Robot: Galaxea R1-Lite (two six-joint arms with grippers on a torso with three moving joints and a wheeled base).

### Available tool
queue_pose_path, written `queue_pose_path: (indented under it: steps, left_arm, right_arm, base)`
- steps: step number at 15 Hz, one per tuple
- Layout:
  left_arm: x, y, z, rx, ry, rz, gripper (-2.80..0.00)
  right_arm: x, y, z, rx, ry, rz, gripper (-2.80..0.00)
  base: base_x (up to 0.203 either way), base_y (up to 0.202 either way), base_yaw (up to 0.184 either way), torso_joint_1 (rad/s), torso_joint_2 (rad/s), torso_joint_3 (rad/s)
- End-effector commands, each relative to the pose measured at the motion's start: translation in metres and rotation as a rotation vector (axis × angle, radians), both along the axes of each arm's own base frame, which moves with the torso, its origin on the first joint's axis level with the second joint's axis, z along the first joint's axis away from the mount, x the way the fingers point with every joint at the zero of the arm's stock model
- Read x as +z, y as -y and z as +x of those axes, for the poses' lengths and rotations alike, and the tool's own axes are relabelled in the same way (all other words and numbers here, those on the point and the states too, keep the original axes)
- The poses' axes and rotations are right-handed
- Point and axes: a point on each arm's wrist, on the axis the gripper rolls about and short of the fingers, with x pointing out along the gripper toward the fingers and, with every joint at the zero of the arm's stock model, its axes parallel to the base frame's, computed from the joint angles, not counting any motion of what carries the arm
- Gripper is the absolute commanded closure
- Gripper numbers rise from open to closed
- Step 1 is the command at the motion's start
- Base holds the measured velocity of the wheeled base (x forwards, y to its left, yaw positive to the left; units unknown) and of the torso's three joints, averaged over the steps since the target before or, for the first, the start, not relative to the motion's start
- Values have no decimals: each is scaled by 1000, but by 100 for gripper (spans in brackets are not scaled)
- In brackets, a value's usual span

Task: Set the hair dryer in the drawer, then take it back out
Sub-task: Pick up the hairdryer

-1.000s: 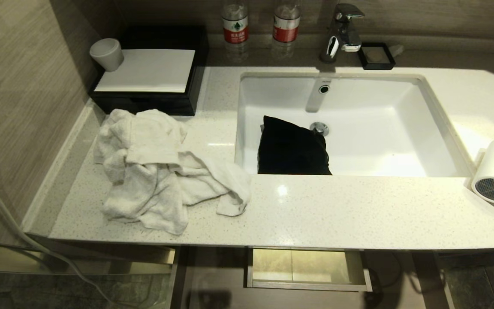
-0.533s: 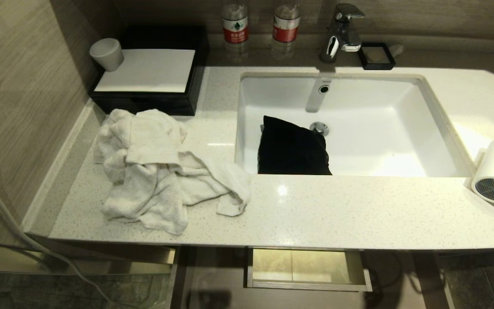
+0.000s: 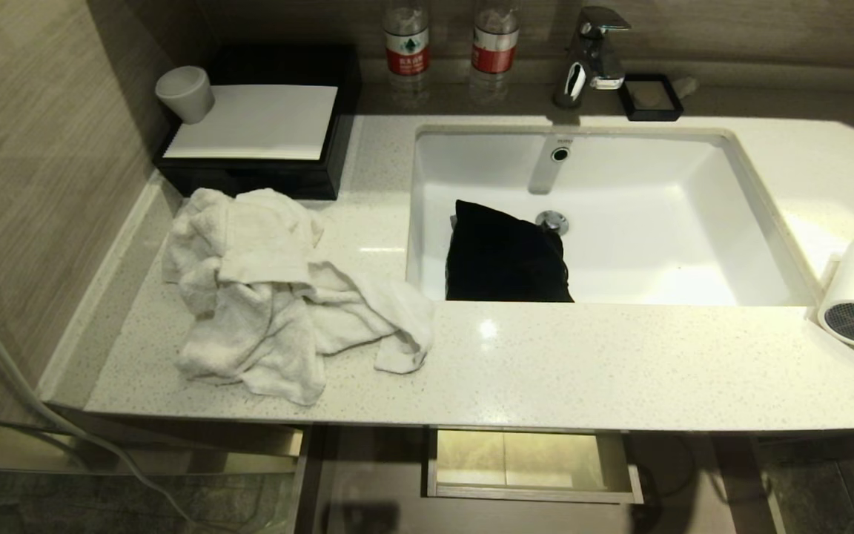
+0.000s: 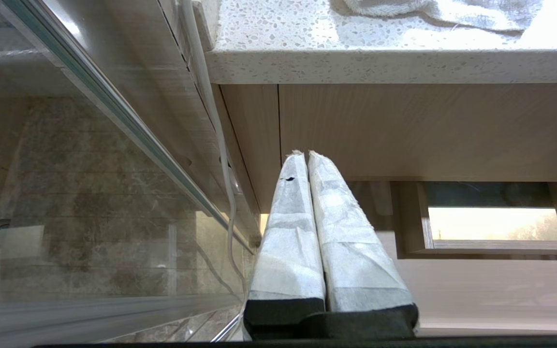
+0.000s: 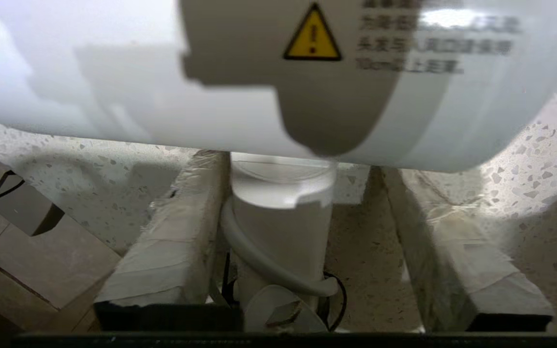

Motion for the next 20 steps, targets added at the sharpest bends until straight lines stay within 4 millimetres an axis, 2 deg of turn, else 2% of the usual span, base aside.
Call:
queue_pose_path:
  steps: [1, 7, 13, 20]
  left_arm:
    - [0, 0, 0, 0, -1, 0, 0]
    - [0, 0, 0, 0, -1, 0, 0]
    - [0, 0, 0, 0, -1, 0, 0]
    - [0, 0, 0, 0, -1, 0, 0]
  right_arm:
    - [-1, -1, 0, 8, -5, 4, 0]
    - [6, -8, -4, 4, 0, -2, 0]
    - [22, -19, -16, -71, 17, 31, 0]
    - [31, -31, -29, -119, 27, 76, 0]
  base:
    - [0, 0, 0, 0, 0, 0]
    - [0, 0, 0, 0, 0, 0]
    - [0, 0, 0, 0, 0, 0]
    - [0, 0, 0, 0, 0, 0]
